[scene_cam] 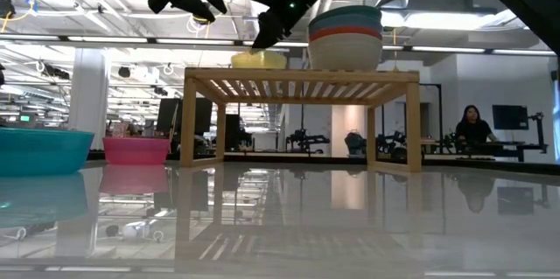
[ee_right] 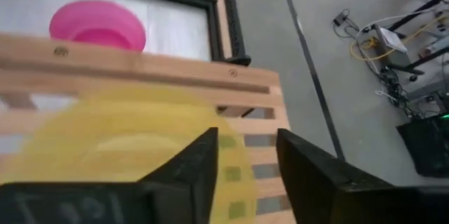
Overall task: Place and stack bowls onto a shelf
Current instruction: Stack the small red bowl on the small yellow bowl on the shelf
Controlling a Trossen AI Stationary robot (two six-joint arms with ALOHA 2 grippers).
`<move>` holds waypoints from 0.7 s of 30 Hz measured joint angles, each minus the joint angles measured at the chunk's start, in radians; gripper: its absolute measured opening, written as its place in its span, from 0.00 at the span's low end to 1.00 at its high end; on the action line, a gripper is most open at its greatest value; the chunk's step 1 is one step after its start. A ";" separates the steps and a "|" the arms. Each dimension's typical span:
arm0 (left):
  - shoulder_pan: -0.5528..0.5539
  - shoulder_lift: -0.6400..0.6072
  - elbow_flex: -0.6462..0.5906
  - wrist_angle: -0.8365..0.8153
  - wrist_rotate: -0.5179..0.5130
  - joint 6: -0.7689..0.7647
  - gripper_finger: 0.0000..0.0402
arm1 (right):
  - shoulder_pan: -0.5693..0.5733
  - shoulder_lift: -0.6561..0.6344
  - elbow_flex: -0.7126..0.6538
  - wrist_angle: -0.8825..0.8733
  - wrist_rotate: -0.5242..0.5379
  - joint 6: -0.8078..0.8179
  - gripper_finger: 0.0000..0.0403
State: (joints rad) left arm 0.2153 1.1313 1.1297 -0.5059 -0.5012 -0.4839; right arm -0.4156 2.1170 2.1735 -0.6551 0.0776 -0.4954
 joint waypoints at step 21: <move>0.358 -0.044 -0.071 -0.346 0.110 -0.062 0.36 | -0.025 -0.132 0.162 -0.066 0.000 0.368 0.55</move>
State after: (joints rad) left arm 0.5730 1.0874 1.0584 -0.8514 -0.3911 -0.5460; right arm -0.4408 1.9853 2.3355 -0.7213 0.0780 -0.1271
